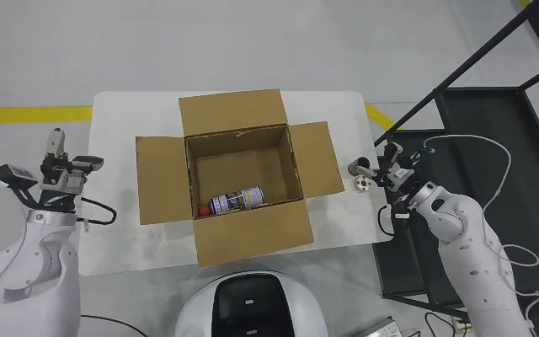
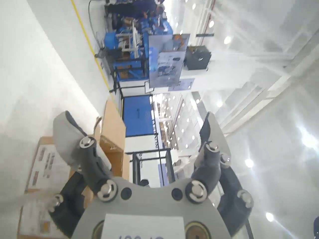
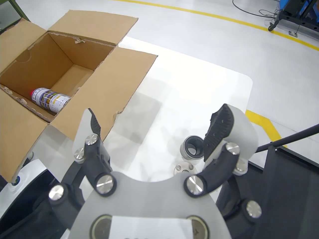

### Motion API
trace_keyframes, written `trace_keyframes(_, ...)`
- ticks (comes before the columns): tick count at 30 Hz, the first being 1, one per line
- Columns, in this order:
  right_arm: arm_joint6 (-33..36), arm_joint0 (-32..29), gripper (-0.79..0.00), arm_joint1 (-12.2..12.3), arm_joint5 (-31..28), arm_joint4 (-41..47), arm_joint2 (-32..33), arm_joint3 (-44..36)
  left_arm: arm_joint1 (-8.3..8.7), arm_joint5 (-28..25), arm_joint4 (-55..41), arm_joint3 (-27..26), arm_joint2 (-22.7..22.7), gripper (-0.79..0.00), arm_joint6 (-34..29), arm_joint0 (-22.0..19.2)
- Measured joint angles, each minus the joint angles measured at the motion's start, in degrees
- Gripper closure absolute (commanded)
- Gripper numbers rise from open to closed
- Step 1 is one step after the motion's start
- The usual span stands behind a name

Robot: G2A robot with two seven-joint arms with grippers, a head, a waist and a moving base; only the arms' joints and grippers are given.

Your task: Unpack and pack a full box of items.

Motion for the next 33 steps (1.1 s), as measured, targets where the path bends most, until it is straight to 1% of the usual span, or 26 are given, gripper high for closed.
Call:
trace_keyframes(2,0.57,0.0,-0.785,0.02,0.25,-0.8,-0.18,-0.23,-0.21,-0.41,-1.64,-1.73,-0.27,-0.785,2.55,0.43)
trace_keyframes(6,1.1,-0.43,-0.785,0.1,1.5,-2.28,0.19,-0.88,-0.34,-0.65,-1.99,-3.29,-0.59,-0.785,4.98,0.7)
trace_keyframes(33,0.87,-0.86,-0.785,0.13,1.78,-2.13,0.63,-1.09,-0.34,-0.64,-1.96,-3.23,-0.58,-0.785,4.83,0.68)
